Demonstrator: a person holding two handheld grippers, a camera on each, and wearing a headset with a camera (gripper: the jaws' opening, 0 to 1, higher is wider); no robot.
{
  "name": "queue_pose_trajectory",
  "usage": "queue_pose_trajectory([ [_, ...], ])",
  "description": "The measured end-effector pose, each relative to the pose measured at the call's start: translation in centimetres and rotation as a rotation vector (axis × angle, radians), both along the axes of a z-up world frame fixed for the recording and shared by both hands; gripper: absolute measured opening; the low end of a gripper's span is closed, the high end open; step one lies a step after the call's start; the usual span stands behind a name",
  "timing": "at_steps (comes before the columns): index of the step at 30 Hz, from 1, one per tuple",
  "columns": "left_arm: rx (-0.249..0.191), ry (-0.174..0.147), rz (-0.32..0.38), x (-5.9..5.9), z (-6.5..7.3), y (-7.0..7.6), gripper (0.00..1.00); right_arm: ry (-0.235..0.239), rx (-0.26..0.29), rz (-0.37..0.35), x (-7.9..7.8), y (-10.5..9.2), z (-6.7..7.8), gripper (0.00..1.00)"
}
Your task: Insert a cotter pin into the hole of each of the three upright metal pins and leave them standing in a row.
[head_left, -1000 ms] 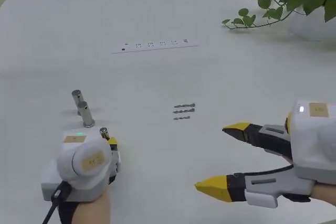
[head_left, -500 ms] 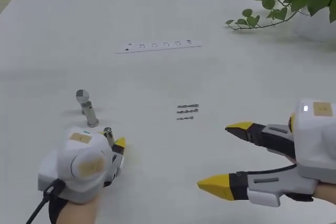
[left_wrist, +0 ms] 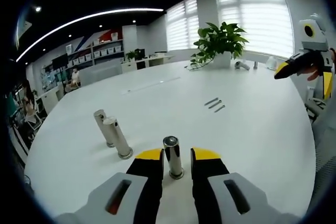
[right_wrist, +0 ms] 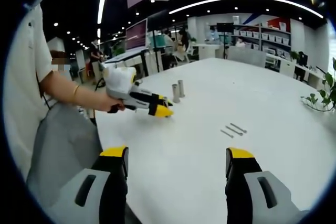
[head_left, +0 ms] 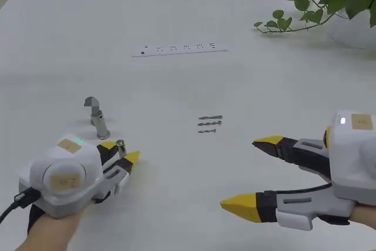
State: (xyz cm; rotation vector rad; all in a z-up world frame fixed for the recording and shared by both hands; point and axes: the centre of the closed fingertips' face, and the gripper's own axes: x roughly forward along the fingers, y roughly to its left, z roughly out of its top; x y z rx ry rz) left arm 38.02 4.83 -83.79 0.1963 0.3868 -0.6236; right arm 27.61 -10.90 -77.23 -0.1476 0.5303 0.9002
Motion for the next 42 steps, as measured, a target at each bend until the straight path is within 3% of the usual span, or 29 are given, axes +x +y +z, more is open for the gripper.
queue_pose_trajectory([
  [2, 0.01, -0.008, -0.041, -0.1, 0.0, -0.2, 0.18, 0.003, -0.005, -0.001, 0.0, 0.0, -0.1, 0.77],
  [5, -0.015, -0.016, -0.074, -0.4, 0.2, -0.3, 0.17, 0.004, -0.007, 0.0, 0.1, 0.0, 0.0, 0.77],
  [14, -0.051, 0.001, -0.114, -0.7, -0.2, 0.2, 0.14, 0.009, -0.022, 0.004, 0.2, 0.2, 0.0, 0.77],
  [24, -0.039, -0.007, -0.146, -0.7, -0.2, 0.6, 0.08, 0.02, -0.037, 0.015, 0.0, 0.7, -0.2, 0.77],
  [34, -0.041, -0.006, -0.12, -0.6, -0.2, 0.6, 0.07, 0.017, -0.042, 0.02, 0.2, 1.0, -0.2, 0.77],
  [42, -0.065, 0.009, -0.021, -0.1, -0.1, 1.0, 0.07, 0.007, -0.025, 0.03, 0.0, 1.3, -0.2, 0.73],
])
